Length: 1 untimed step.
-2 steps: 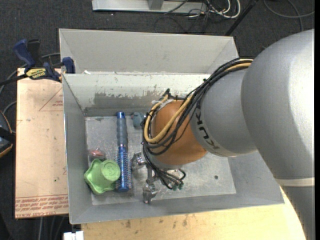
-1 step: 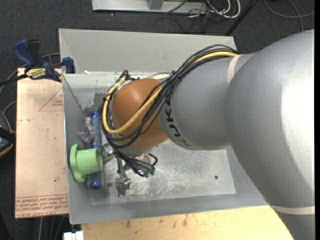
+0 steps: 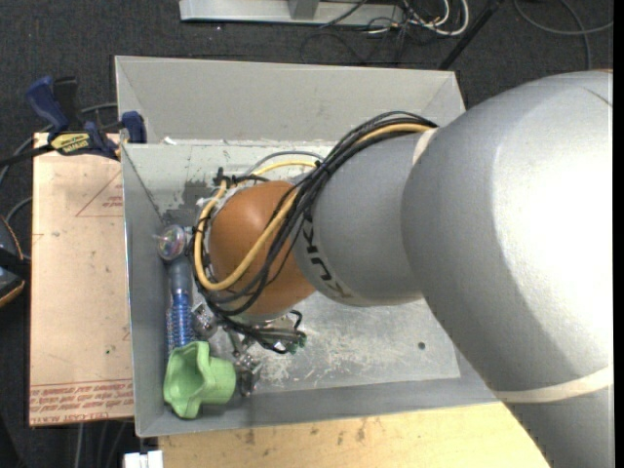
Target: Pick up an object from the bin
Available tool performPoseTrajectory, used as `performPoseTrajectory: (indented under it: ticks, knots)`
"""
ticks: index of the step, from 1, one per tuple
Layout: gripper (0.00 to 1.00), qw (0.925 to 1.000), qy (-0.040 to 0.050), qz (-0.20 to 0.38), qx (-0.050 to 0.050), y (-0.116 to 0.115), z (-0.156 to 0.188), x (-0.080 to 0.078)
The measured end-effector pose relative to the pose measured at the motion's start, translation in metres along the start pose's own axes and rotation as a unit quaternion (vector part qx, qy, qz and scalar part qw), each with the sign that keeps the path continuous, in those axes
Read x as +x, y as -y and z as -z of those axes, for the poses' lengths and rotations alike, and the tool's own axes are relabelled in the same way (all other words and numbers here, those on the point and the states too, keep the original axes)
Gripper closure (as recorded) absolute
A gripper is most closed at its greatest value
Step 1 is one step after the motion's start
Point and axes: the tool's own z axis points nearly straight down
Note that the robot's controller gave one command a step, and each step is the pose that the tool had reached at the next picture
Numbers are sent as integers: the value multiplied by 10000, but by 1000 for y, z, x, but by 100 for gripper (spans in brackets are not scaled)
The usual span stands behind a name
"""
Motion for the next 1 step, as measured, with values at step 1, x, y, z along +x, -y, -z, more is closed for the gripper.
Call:
performPoseTrajectory:
  ticks: [1]
  knots:
    - [0, 9933, 7, 1158, -14, -14, 17, 10]
